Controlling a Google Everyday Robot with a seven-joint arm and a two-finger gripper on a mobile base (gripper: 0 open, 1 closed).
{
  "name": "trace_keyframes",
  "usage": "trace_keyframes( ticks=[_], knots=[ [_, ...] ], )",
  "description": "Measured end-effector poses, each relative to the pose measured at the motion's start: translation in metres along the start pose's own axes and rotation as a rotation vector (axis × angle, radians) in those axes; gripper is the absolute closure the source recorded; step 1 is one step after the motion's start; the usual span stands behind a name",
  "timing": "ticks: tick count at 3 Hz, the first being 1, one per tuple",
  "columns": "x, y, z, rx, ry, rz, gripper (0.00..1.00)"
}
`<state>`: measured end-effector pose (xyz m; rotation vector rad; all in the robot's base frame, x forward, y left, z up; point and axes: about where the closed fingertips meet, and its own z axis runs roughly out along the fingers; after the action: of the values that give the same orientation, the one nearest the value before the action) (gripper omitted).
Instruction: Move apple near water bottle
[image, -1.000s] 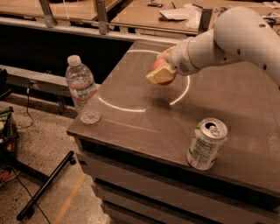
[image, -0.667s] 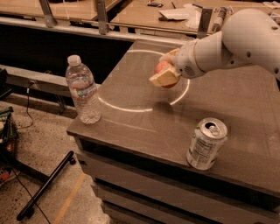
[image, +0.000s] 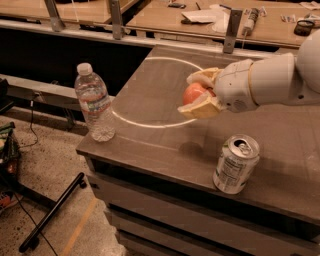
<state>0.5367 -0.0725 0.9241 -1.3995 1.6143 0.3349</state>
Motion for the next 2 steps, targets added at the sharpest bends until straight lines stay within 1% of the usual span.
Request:
trace_keyframes(
  ticks=[1,2],
  knots=[
    [0.0,0.0,0.001,-0.001,0.0,0.001,1.0],
    [-0.014,0.021,0.01,-0.049,-0.028,-0.083,1.0]
  ],
)
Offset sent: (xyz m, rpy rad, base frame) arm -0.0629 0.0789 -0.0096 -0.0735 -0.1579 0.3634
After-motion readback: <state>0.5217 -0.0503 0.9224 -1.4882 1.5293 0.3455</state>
